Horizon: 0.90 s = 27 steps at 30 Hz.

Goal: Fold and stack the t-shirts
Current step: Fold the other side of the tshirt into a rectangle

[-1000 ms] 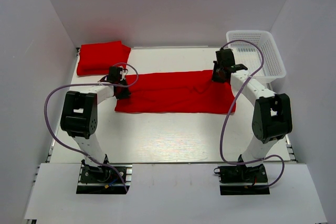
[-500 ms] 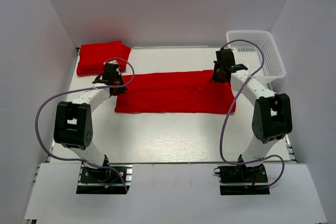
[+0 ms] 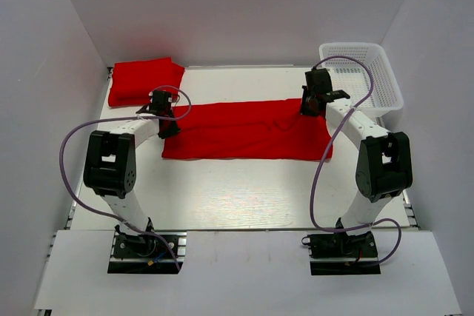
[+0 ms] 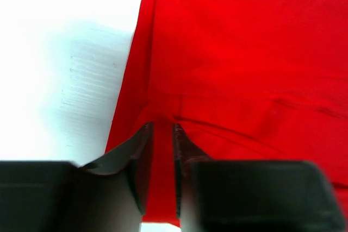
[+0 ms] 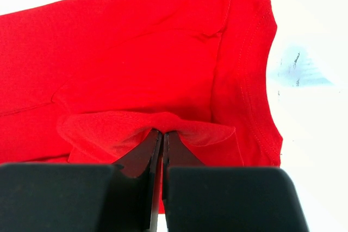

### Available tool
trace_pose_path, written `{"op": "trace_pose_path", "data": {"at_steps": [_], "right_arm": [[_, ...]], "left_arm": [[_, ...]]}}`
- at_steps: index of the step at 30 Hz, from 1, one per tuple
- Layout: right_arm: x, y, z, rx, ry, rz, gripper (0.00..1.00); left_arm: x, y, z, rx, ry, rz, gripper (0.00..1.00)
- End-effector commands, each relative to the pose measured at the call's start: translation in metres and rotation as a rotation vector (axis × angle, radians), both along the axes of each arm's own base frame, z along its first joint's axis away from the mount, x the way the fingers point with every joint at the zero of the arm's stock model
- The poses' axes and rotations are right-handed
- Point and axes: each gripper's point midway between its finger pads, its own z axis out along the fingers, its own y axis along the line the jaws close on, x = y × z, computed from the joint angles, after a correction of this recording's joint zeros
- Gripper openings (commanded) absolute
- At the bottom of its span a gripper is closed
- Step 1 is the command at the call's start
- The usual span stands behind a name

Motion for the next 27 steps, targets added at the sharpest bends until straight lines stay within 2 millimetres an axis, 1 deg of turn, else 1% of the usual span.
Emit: {"op": "trace_pose_path", "data": {"at_steps": [1,2,4,6,7,8,9,10,11,12,13,14,17,18,21,23,25,26,27], "right_arm": [[0.011,-0.005,0.022,-0.004,-0.064,-0.010,0.00],[0.010,-0.004,0.022,-0.003,-0.063,-0.007,0.00],[0.011,-0.004,0.023,-0.002,-0.065,-0.007,0.00],[0.011,-0.003,0.023,0.001,-0.065,-0.004,0.00],[0.011,-0.003,0.022,-0.002,-0.063,-0.004,0.00],[0.011,-0.004,0.021,-0.001,-0.060,-0.003,0.00],[0.011,-0.004,0.022,-0.002,-0.063,-0.004,0.00],[0.010,-0.002,0.021,0.000,-0.060,0.001,0.00],[0.011,-0.004,0.020,-0.003,-0.058,-0.001,0.00],[0.010,-0.003,0.021,0.000,-0.057,-0.001,0.00],[0.011,-0.003,0.021,-0.002,-0.060,0.000,0.00],[0.010,-0.003,0.021,-0.002,-0.058,0.001,0.00],[0.011,-0.004,0.022,-0.002,-0.063,-0.003,0.00],[0.010,-0.003,0.021,-0.001,-0.059,-0.002,0.00],[0.010,-0.004,0.022,-0.004,-0.061,-0.005,0.00],[0.010,-0.006,0.024,-0.009,-0.065,-0.013,0.00],[0.011,-0.008,0.027,-0.014,-0.072,-0.021,0.00],[0.010,-0.009,0.027,-0.018,-0.070,-0.026,0.00],[0.010,-0.011,0.028,-0.021,-0.072,-0.030,0.00]], "left_arm": [[0.010,0.001,0.003,0.000,-0.005,0.013,0.33],[0.013,0.001,0.003,-0.001,-0.008,0.013,0.36],[0.009,0.001,-0.007,0.004,0.025,0.013,0.36],[0.010,0.001,-0.005,0.004,0.025,0.013,0.36],[0.009,0.001,-0.010,0.006,0.037,0.013,0.36],[0.009,0.001,-0.010,0.006,0.038,0.013,0.36],[0.008,0.001,-0.015,0.003,0.049,0.020,0.32],[0.008,0.001,-0.015,0.003,0.049,0.020,0.26],[0.008,0.001,-0.015,0.003,0.049,0.020,0.19],[0.008,0.001,-0.015,0.003,0.049,0.020,0.04],[0.006,0.001,-0.016,-0.001,0.060,0.028,0.00],[0.007,0.003,-0.009,0.007,0.041,0.035,0.00],[0.010,0.006,0.004,0.018,0.006,0.046,0.00],[0.012,0.006,0.014,0.014,-0.018,0.046,0.00],[0.012,0.008,0.026,0.018,-0.042,0.051,0.00],[0.006,0.013,0.033,0.040,-0.039,0.066,0.00],[0.004,0.015,0.040,0.047,-0.050,0.072,0.00],[0.005,0.016,0.047,0.050,-0.067,0.066,0.00],[0.007,0.017,0.048,0.055,-0.078,0.071,0.00]]}}
